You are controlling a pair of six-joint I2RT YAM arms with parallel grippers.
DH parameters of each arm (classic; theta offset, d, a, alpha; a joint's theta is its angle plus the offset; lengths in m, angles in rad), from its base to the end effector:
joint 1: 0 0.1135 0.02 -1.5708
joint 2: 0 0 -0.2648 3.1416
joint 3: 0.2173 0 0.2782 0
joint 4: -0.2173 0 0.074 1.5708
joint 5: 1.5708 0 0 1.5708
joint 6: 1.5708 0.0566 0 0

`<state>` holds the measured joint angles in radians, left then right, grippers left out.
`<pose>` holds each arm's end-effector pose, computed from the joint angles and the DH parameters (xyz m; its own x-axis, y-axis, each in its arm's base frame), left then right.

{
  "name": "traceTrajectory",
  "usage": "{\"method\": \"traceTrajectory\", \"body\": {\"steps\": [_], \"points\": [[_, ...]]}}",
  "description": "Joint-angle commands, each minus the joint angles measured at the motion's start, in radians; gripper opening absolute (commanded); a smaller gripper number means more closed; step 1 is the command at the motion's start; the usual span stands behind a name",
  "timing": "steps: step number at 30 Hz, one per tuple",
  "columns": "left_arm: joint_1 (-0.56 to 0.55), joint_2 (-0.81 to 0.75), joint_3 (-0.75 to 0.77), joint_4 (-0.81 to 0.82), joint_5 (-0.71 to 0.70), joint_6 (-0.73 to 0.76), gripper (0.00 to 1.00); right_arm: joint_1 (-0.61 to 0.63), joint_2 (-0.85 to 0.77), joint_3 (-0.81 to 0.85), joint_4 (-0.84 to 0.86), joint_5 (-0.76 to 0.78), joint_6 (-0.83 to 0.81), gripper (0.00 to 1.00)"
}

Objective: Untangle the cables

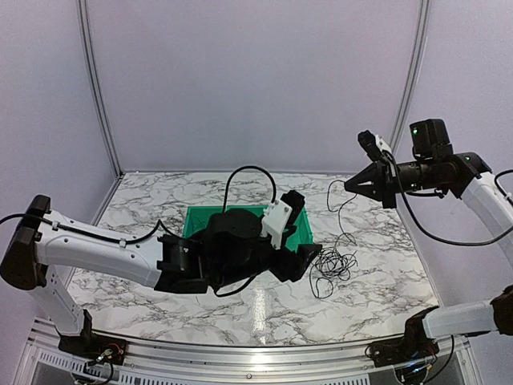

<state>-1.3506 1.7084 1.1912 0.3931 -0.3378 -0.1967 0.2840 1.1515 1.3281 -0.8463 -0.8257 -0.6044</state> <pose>0.1163 -0.4336 0.2778 -0.1924 0.0155 -0.9812 0.8272 0.5404 -0.1537 0.2352 0.1120 0.3924 -0.0680 -0.4212 -0.9044 -0.9501 0.3039 -0.0701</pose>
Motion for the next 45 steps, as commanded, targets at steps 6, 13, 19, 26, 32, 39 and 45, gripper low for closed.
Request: {"method": "traceTrajectory", "body": {"steps": [6, 13, 19, 26, 32, 39, 45], "points": [[0.100, -0.026, 0.178, -0.270, 0.021, -0.114, 0.79, 0.058, -0.022, -0.080, 0.063, -0.008, -0.012, 0.00], [0.164, 0.024, 0.251, -0.244, 0.232, -0.169, 0.69, 0.081, -0.016, -0.090, 0.077, -0.008, 0.002, 0.00], [0.168, 0.066, 0.298, -0.240, 0.312, -0.184, 0.68, 0.092, 0.000, -0.112, 0.096, 0.006, 0.008, 0.00], [0.187, 0.122, 0.350, -0.260, 0.329, -0.243, 0.60, 0.115, 0.004, -0.134, 0.112, 0.020, 0.016, 0.00], [0.205, 0.134, 0.346, -0.243, 0.335, -0.265, 0.23, 0.118, 0.000, -0.142, 0.123, 0.020, 0.021, 0.00], [0.231, 0.051, 0.267, -0.229, 0.299, -0.255, 0.00, 0.117, 0.006, -0.188, 0.151, 0.010, 0.047, 0.19], [0.265, -0.045, 0.245, -0.344, 0.231, -0.233, 0.00, 0.074, -0.033, -0.259, 0.157, -0.028, 0.047, 0.47]]}}
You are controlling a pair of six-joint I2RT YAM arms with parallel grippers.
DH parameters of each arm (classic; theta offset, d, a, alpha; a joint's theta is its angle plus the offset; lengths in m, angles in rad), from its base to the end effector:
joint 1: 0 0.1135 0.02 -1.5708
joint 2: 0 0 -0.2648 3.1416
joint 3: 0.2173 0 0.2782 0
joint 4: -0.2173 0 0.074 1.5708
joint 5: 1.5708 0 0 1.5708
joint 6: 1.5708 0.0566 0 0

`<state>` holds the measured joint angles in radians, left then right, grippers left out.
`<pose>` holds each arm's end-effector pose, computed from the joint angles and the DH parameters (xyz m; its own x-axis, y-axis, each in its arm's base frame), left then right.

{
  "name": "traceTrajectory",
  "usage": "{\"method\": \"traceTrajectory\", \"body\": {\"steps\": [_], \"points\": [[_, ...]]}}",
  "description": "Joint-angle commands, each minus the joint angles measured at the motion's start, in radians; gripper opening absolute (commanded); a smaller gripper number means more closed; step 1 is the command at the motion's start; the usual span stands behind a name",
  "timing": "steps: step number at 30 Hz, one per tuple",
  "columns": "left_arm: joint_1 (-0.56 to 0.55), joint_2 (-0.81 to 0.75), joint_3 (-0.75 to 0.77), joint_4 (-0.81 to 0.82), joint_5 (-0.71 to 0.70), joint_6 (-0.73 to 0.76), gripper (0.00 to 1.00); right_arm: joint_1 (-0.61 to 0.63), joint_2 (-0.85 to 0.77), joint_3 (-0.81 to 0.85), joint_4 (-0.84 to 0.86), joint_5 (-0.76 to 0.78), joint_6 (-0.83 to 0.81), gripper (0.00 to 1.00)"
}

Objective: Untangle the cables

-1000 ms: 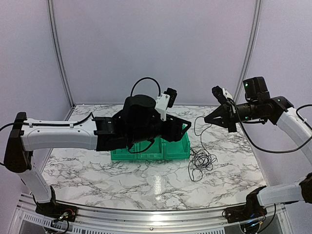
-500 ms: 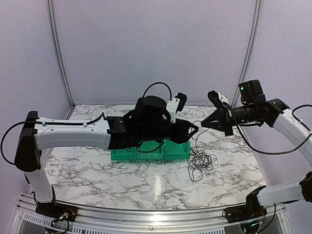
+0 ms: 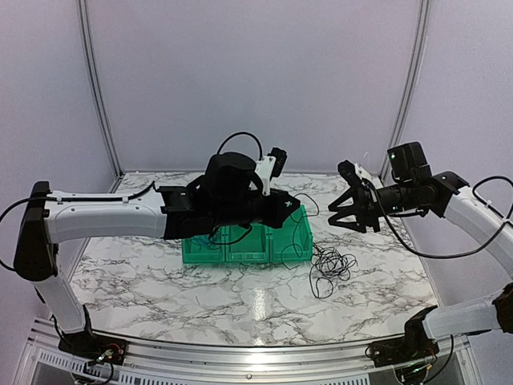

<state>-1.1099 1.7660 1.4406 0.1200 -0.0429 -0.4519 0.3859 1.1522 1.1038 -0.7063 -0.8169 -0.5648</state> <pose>0.2138 -0.4250 0.3166 -0.4642 -0.0461 -0.8845 0.7486 0.5133 -0.4196 0.2334 0.1394 0.3250 -0.1349 -0.4502 -0.8827 -0.9729 0.2288 0.0320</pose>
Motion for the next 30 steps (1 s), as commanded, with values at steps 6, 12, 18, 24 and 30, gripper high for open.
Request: {"method": "traceTrajectory", "body": {"steps": [6, 12, 18, 24, 30], "points": [[0.042, -0.191, -0.002, -0.207, -0.200, 0.026, 0.00, -0.085, -0.025, -0.196, 0.128, -0.046, 0.036, 0.48], [0.093, -0.228, -0.002, -0.303, -0.265, 0.045, 0.00, -0.108, 0.025, -0.244, 0.191, -0.008, 0.050, 0.48], [0.152, -0.167, -0.003, -0.310, -0.261, 0.074, 0.00, -0.108, 0.037, -0.266, 0.221, -0.002, 0.060, 0.48], [0.205, -0.025, -0.002, -0.288, -0.286, 0.108, 0.00, -0.108, 0.033, -0.274, 0.236, 0.031, 0.056, 0.48], [0.227, 0.134, 0.034, -0.231, -0.229, 0.095, 0.00, -0.108, 0.028, -0.282, 0.241, 0.031, 0.056, 0.48]]}}
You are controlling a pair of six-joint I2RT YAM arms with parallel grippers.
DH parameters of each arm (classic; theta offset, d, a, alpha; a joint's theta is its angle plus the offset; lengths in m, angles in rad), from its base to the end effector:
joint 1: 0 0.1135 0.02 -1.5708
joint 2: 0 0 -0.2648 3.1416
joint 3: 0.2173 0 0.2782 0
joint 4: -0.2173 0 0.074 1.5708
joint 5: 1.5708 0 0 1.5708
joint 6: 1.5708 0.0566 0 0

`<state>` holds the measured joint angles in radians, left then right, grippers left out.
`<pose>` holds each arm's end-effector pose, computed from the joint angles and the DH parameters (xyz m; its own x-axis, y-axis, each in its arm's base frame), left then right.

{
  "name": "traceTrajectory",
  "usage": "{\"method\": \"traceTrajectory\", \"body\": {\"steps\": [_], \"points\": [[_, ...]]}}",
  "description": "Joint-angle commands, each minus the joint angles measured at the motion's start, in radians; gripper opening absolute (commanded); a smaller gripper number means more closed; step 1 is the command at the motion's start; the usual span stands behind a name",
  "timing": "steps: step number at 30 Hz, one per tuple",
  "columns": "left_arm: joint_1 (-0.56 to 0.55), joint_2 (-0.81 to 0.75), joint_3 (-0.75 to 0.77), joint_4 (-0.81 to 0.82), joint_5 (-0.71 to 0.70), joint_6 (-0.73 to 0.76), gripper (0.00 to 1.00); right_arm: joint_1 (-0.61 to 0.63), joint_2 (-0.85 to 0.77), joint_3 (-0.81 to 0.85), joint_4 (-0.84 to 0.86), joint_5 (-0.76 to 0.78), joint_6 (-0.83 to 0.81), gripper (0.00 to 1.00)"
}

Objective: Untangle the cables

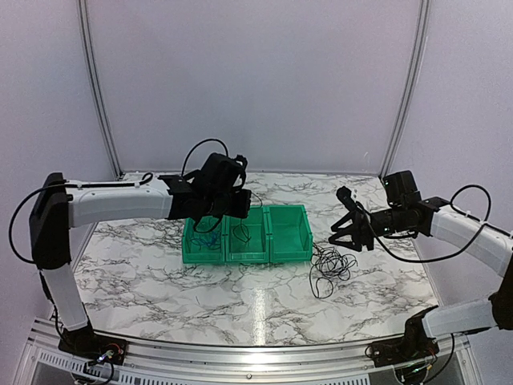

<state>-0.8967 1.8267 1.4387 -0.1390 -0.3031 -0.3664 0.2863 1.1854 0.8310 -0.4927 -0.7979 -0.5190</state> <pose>0.3077 -0.3581 0.2580 -0.5025 0.0812 -0.8607 0.4334 0.8851 -0.1695 0.2487 0.1155 0.2358 -0.3008 -0.4496 -0.8411 -0.9226 0.3604 0.1374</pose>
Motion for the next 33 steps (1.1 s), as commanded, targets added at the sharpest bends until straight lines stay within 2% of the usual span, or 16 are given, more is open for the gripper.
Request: {"method": "traceTrajectory", "body": {"steps": [1, 8, 15, 18, 21, 24, 29, 33], "points": [[0.015, 0.095, 0.043, 0.026, 0.038, 0.008, 0.00, -0.009, -0.004, -0.011, 0.028, 0.014, 0.010, 0.48], [0.015, 0.173, 0.028, 0.003, 0.081, -0.089, 0.00, -0.008, 0.011, -0.010, 0.029, 0.025, 0.003, 0.48], [0.017, 0.202, 0.034, -0.010, 0.107, -0.098, 0.00, -0.003, 0.039, -0.001, 0.029, 0.024, -0.002, 0.48], [0.020, 0.206, 0.042, -0.022, 0.102, -0.095, 0.09, -0.001, 0.044, 0.001, 0.028, 0.025, -0.002, 0.48], [0.022, 0.206, 0.057, -0.041, 0.108, -0.095, 0.25, 0.001, 0.043, 0.002, 0.028, 0.025, 0.000, 0.48], [0.022, 0.177, 0.056, -0.053, 0.093, -0.094, 0.34, 0.000, 0.039, 0.002, 0.030, 0.029, 0.005, 0.48], [0.022, 0.095, 0.033, -0.053, 0.068, -0.071, 0.44, -0.027, 0.057, 0.024, 0.049, 0.067, 0.047, 0.48], [0.022, 0.039, 0.005, -0.061, 0.059, -0.062, 0.51, -0.045, 0.127, 0.083, -0.002, 0.150, 0.000, 0.47]]}}
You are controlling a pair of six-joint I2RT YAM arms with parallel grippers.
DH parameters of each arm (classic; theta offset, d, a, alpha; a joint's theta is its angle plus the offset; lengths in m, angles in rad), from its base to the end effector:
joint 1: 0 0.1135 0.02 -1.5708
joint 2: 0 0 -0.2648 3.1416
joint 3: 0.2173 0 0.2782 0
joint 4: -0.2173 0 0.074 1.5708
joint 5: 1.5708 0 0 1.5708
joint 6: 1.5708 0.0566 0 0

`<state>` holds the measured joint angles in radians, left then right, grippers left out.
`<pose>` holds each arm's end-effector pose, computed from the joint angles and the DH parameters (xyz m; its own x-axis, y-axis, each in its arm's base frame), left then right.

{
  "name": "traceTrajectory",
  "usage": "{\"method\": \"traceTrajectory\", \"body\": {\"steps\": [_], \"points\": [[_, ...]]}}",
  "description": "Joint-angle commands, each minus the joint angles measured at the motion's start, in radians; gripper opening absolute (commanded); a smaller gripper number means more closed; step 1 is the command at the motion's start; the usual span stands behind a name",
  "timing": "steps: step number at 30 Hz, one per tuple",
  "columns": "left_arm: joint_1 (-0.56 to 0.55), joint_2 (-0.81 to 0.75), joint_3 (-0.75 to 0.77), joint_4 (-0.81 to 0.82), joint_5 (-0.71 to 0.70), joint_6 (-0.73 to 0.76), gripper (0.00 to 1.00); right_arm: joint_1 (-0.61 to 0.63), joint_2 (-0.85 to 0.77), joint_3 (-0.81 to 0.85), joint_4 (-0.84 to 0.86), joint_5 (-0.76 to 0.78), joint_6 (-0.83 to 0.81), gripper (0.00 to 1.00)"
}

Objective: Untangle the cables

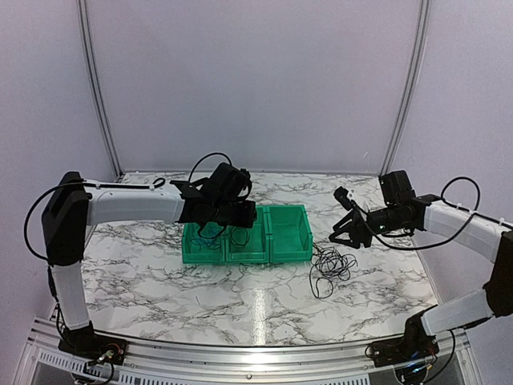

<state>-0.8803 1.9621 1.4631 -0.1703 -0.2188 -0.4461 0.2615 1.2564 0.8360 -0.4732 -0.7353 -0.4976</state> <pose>0.3213 -0.3696 0.2008 -0.6344 0.1066 -0.7656 0.4106 0.8856 -0.2169 0.2638 0.1099 0.2188 -0.3762 -0.4671 -0.8002 -0.8846 0.4379 0.1603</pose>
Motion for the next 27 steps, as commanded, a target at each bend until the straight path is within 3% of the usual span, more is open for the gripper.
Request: {"method": "traceTrajectory", "body": {"steps": [1, 14, 27], "points": [[0.005, -0.109, -0.028, -0.033, -0.032, 0.018, 0.52, -0.022, 0.074, 0.089, -0.028, 0.108, -0.028, 0.47], [0.006, -0.233, -0.132, -0.040, -0.093, 0.038, 0.56, -0.025, 0.215, 0.182, -0.139, 0.213, -0.131, 0.49], [0.017, -0.143, -0.087, -0.070, -0.119, 0.024, 0.54, -0.024, 0.287, 0.188, -0.154, 0.277, -0.135, 0.49]]}}
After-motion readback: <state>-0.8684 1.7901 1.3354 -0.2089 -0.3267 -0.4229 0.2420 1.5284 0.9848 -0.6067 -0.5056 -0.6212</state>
